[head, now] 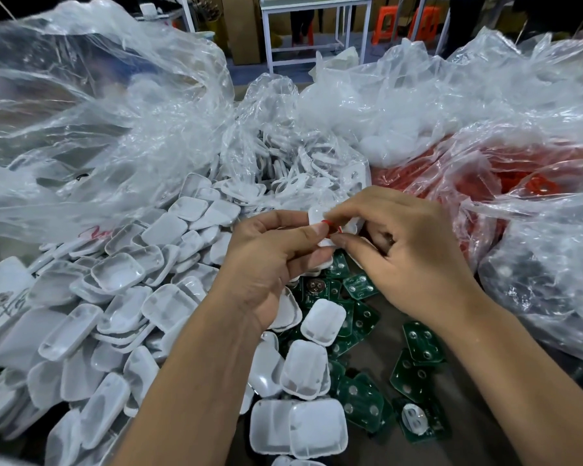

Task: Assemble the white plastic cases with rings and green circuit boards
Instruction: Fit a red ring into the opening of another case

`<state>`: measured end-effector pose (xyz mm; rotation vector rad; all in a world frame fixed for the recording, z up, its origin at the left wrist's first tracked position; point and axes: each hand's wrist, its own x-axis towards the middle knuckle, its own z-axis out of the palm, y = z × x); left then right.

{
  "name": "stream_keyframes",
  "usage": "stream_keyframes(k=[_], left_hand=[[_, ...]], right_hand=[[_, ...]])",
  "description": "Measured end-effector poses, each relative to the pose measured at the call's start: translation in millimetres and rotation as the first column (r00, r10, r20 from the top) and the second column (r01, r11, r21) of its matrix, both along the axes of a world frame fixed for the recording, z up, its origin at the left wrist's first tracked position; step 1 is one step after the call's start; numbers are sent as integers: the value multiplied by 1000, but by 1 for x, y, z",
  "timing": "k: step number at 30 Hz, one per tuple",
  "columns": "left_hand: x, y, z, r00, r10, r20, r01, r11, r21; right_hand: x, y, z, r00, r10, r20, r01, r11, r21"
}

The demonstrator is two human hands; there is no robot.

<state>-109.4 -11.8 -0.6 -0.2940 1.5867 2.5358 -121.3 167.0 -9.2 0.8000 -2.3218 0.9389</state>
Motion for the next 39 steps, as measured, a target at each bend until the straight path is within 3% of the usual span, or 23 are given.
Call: stream_keyframes(k=[10,14,16,18,21,24,27,29,33,39], left_hand=[[-1,-3,-2,999,-27,-32,26,1000,-9],[-1,0,-1,996,-32,-77,35,999,28],[-1,0,0,993,-35,-111,43,997,66],[-1,2,0,988,-50,-146,64,993,97],[-1,5,-1,983,-59,-174,75,993,87],[0,6,-2,977,-98,-190,95,995,-27],[0,5,-3,966,-111,-233,93,992,-84],[-1,5,-5,956,-79,-284,35,987,-155],[-1,7,-8,931,-50,-362,-52,962,-266],[-3,3,-9,915,-98,-392,-38,945,-324]], right_hand=[[-2,-1,-4,999,5,34,-3,999,-49],[-3,0,-6,981,9,196,47,959,-280],[-4,-1,-8,930,31,366,135,899,-417],[-4,-2,-10,818,249,519,134,795,-592],[-6,-2,-10,668,480,569,166,648,-743],[-8,0,-9,635,528,564,161,623,-765],[-7,-1,-10,662,514,545,159,614,-773],[-7,-3,-11,736,436,518,157,635,-757],[-5,-7,-10,913,104,394,146,818,-556],[-1,-7,-4,943,-43,329,188,887,-422]])
